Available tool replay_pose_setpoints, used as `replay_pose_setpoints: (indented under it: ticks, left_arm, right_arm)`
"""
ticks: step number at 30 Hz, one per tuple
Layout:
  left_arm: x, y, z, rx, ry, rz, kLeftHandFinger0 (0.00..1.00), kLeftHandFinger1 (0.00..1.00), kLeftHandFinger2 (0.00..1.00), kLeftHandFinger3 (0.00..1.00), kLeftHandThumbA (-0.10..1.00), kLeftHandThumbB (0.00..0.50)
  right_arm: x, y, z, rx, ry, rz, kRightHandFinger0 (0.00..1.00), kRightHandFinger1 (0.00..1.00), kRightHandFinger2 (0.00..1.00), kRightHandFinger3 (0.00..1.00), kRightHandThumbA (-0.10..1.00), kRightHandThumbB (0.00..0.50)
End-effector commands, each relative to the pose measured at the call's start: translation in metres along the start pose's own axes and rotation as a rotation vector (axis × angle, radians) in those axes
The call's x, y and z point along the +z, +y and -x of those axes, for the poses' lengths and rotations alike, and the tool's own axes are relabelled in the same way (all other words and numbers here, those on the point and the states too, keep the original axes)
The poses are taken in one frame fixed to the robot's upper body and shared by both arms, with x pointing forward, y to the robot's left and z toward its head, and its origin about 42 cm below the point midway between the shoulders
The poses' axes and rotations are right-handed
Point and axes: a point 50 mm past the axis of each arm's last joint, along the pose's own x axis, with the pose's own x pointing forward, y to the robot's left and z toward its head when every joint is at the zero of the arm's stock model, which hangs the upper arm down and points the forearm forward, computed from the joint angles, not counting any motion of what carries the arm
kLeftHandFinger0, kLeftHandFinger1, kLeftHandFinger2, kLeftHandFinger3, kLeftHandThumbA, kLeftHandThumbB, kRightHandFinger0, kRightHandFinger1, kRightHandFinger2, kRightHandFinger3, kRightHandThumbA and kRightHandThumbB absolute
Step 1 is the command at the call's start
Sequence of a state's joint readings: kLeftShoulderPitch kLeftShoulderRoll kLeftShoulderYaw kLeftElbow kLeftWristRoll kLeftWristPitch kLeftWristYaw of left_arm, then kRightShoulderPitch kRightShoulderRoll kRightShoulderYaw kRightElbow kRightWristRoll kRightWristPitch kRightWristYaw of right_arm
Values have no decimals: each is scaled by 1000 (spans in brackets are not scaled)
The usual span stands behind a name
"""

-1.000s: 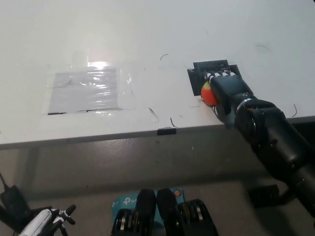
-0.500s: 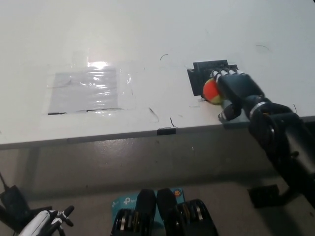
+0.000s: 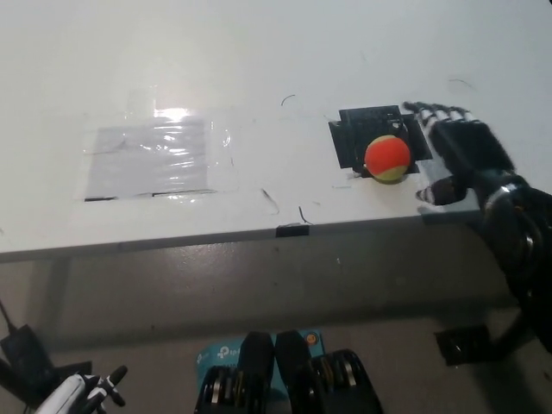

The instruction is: The robot uses right hand to squeeze a small tennis ball placed on the black area of the table

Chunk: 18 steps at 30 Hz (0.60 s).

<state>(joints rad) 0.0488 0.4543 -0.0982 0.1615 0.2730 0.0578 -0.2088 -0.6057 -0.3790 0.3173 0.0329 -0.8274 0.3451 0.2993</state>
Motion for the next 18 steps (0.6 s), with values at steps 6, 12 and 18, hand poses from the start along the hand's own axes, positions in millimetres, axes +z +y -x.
replay_pose_setpoints:
  ticks: [6,12,18]
  left_arm:
    - [3,9,0,53,-20,11,147,72,254,445,1000,485]
    - [3,7,0,47,-11,2,211,149,347,511,1000,486]
    - [2,5,1,47,-14,-6,209,154,353,511,1000,474]
  right_arm:
    - [-32,1,118,-451,158,-410,0,57,293,680,137,190]
    - [-77,86,192,-498,300,-661,8,33,273,618,-33,176]
    - [-101,153,242,-521,446,-983,0,48,314,701,-44,143]
